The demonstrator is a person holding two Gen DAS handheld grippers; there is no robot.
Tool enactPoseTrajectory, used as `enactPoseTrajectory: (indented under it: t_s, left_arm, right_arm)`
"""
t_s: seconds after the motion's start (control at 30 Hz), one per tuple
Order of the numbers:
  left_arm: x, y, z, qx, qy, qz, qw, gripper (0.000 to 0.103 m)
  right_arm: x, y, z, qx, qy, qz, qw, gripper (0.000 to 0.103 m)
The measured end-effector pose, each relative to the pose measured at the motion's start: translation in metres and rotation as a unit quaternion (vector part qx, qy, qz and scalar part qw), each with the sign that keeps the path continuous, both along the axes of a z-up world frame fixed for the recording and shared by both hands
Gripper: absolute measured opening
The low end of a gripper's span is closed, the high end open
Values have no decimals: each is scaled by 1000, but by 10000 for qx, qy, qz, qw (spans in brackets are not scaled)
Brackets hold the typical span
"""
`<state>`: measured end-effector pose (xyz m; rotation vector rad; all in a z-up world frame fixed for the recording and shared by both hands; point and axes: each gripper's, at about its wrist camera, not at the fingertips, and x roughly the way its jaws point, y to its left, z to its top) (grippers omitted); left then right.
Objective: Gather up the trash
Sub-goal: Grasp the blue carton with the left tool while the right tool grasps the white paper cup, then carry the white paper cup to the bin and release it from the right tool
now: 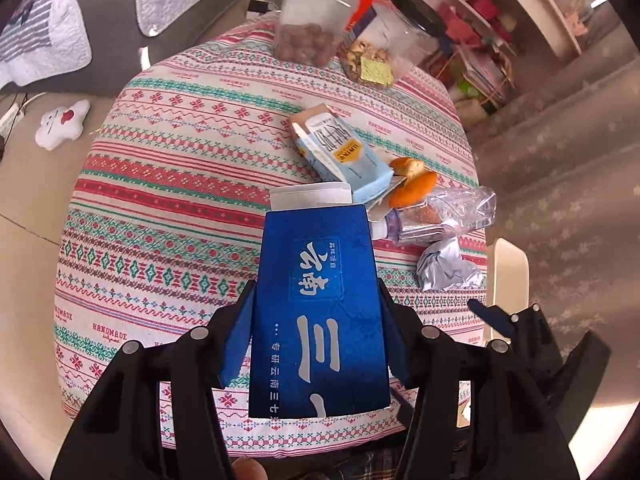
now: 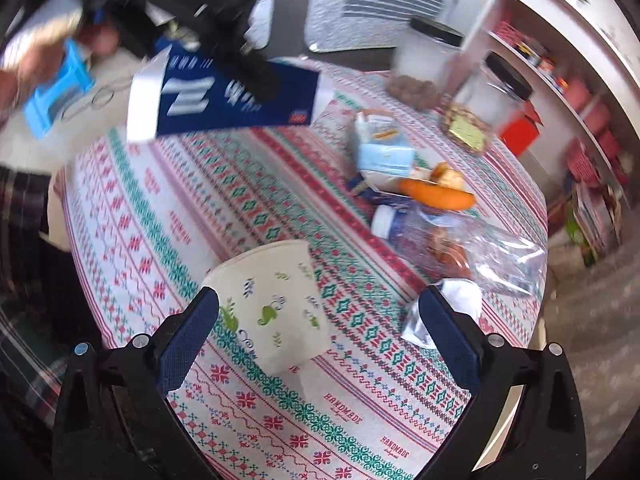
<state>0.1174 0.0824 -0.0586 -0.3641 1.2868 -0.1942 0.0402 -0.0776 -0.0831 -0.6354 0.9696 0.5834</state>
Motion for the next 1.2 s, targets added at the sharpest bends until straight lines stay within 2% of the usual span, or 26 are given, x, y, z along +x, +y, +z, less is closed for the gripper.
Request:
enactPoseTrajectory:
  t_s: [0.07,0.17,0.27,0.37,0.4,0.47,0.5,0.57,0.63,0.77,0.9,1.07,1.2]
  left_arm:
    - [-4,9,7,-11,-104,22,9999,55]
    - [-5,24,19,-104,-333,84,9994,55]
    - [-4,37,25,-268,-446,142,9985,55]
    - [-2,43,25,-274,-514,198,9981,55]
    - [-1,45,24,-261,-529,220,9980,55]
    - [0,49,23,-243,-546,281,9978,55]
    - [0,51,22,-228,-538,302,9978,55]
    - [1,55,20,-172,-520,365,9978,55]
    - [1,59,19,-100,-519,422,9977,55]
    - [3,65,17,-107,-542,539,9970,55]
    - [4,62,21,-100,-697,575,9959,55]
    - [4,54,31,-82,-1037,634,9926,55]
    - [0,45,49,123,-1646,747,9834,55]
  right_arm:
    - [-4,12,-14,-328,60,245,9991,96]
    - [4,20,-31,-675,161,232,9973,96]
    - [15,23,-39,-619,396,122,9972,96]
    - [21,28,-48,-568,610,81,9965,96]
    - [23,29,-50,-573,663,80,9961,94]
    - [27,32,-54,-500,812,62,9954,83]
    - [31,33,-58,-439,935,34,9946,72]
    - [34,35,-60,-357,1018,-26,9942,71]
    - [37,38,-54,-172,1008,-50,9947,65]
    - [51,36,-31,365,693,-325,9964,63]
    - [61,34,4,884,103,-655,9939,63]
    - [69,25,46,1475,-717,-1204,9791,63]
    - [70,13,70,1748,-1311,-1654,9617,63]
